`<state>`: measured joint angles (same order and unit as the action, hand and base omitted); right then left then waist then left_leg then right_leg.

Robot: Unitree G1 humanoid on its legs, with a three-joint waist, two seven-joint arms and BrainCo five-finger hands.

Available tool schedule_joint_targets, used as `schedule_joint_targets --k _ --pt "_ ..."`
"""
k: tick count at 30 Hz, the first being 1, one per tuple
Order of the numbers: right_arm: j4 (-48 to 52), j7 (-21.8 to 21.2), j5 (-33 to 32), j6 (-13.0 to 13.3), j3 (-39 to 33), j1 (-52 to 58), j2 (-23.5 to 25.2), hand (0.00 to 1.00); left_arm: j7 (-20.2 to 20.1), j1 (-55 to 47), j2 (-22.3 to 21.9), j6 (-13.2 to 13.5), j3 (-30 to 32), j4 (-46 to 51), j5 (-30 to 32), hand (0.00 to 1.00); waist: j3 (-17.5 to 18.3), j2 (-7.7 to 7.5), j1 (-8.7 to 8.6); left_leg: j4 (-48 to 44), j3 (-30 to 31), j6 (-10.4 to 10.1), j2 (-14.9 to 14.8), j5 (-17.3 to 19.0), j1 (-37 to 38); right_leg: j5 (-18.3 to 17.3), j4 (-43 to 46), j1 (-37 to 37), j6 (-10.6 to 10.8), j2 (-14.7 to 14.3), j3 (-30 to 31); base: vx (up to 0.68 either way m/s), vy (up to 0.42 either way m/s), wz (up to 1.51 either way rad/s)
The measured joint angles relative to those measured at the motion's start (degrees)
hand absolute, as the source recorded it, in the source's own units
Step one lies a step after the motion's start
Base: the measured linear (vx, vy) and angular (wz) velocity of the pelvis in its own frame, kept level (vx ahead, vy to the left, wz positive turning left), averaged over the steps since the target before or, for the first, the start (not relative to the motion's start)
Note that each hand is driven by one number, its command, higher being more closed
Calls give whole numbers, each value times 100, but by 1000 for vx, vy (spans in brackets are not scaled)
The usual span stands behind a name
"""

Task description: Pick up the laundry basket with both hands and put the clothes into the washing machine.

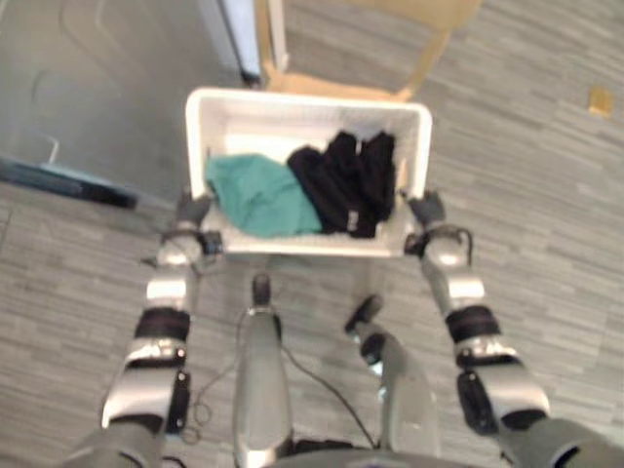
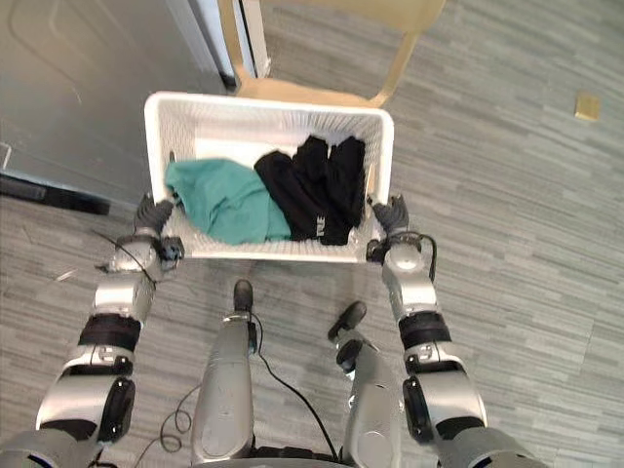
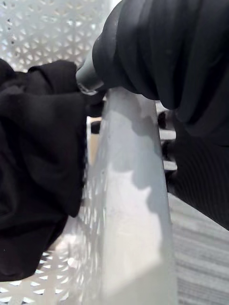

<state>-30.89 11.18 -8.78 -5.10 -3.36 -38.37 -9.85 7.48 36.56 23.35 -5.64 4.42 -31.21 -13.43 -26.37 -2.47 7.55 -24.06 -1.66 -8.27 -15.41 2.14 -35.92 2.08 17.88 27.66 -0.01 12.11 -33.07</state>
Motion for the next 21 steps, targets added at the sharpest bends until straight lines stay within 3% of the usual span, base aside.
schedule_joint_targets --k 10,11,12,13,21 --pt "1061 172 -28 34 -553 -234 -37 100 34 242 65 260 1 1032 -231 100 -269 36 136 11 -66 18 -169 -143 -417 82 -184 167 -28 -87 -258 -3 -10 5" --pt "1061 201 -30 34 -587 -340 -67 100 34 282 65 283 0 1052 -300 0 -304 43 146 11 -139 22 -192 -161 -436 81 -187 168 -29 -88 -288 63 -14 4" --pt "1061 228 -31 33 -604 -424 -77 100 43 296 64 308 0 1052 -404 0 -320 39 149 9 -198 21 -225 -162 -436 82 -189 168 -29 -92 -295 63 -11 2" --pt "1061 231 -32 31 -624 -456 -78 0 43 299 63 321 0 1053 -450 0 -320 40 149 8 -219 21 -233 -162 -436 82 -189 167 -29 -91 -299 66 -7 -2" --pt "1045 232 -67 -40 -975 -523 -193 0 142 651 63 382 25 1150 -743 0 -327 53 120 3 -340 11 -282 -169 -411 82 -189 158 -29 -90 -309 42 -2 -1"
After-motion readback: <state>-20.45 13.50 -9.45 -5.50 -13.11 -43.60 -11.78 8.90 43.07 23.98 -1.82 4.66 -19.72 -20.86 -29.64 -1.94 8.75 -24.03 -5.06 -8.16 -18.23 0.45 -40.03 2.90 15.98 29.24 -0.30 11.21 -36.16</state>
